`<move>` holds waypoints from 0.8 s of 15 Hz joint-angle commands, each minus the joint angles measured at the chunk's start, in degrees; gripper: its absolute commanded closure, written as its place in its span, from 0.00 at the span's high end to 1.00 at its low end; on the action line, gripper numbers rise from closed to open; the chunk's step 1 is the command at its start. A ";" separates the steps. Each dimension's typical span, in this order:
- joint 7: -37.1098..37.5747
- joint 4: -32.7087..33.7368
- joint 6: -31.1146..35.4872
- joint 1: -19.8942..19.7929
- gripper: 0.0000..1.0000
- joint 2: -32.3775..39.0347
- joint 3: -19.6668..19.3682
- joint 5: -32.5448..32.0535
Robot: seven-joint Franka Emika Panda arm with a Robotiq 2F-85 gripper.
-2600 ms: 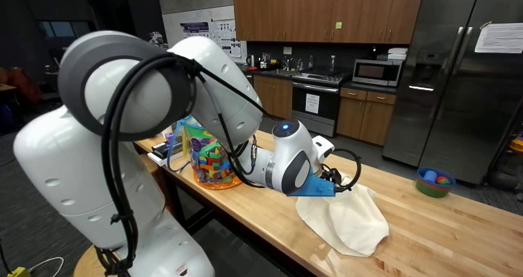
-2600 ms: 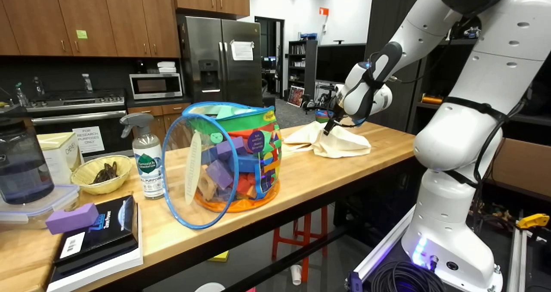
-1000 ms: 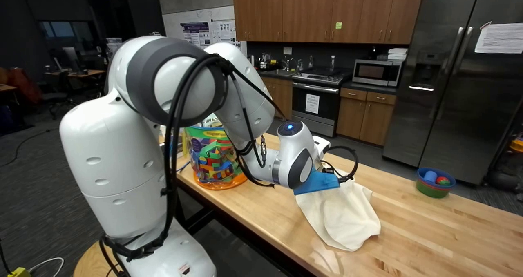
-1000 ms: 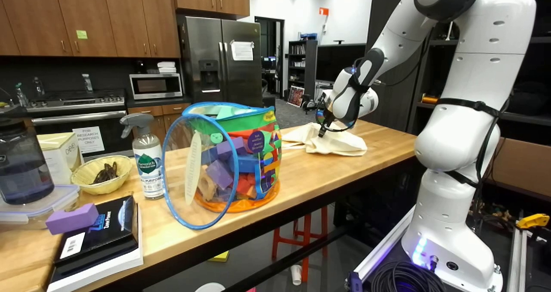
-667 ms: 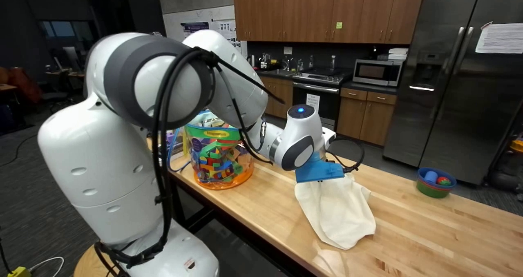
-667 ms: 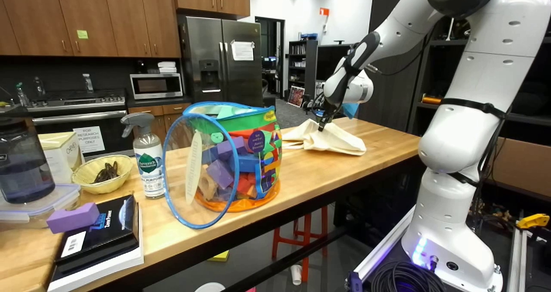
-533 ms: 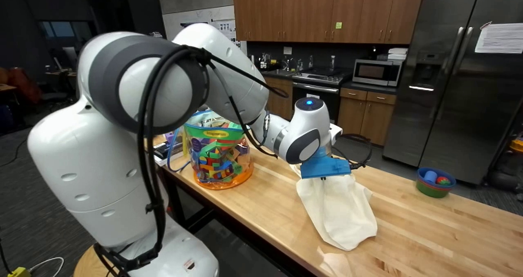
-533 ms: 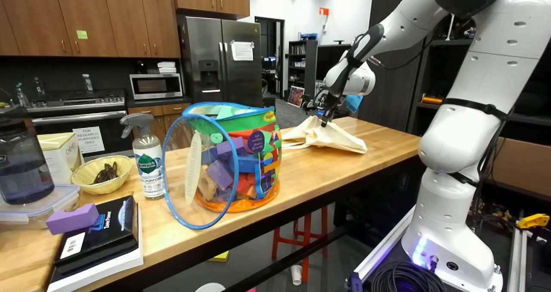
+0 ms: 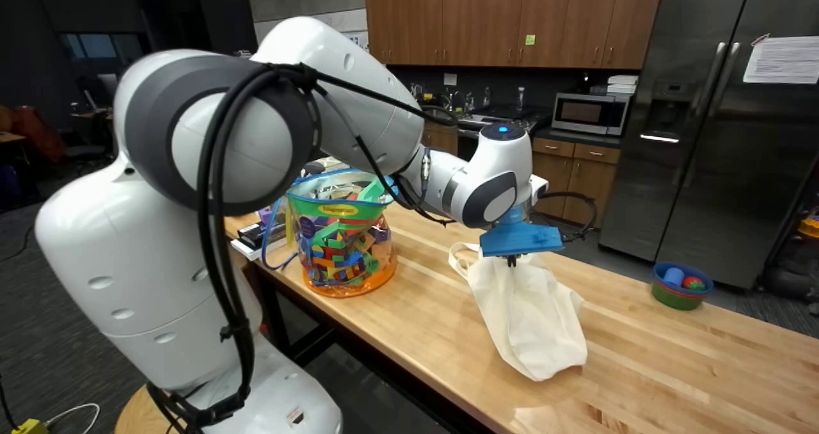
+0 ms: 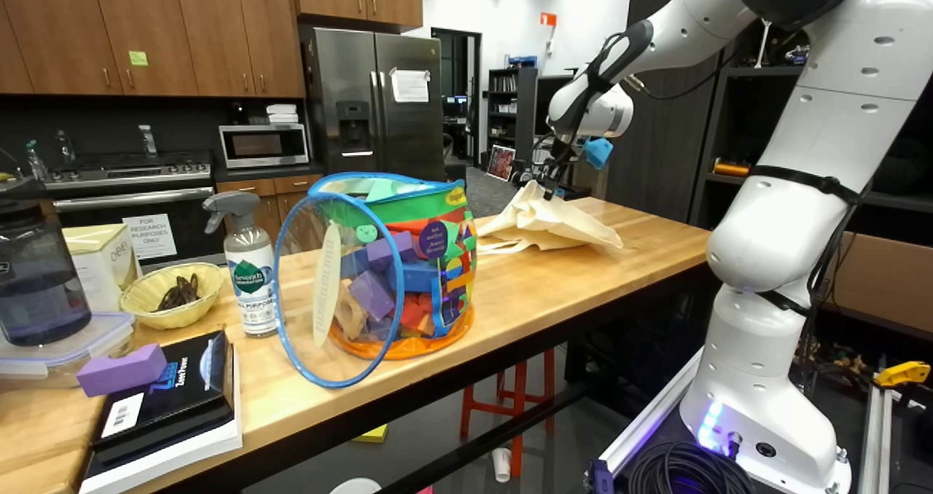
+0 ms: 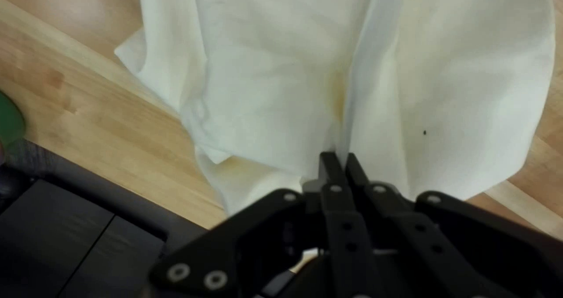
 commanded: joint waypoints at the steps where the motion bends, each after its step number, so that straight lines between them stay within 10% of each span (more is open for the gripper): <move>1: -0.11 2.65 -5.17 2.08 0.01 -1.49 1.91 1.76; 12: 1.53 8.99 -8.59 6.40 0.01 1.31 7.43 3.31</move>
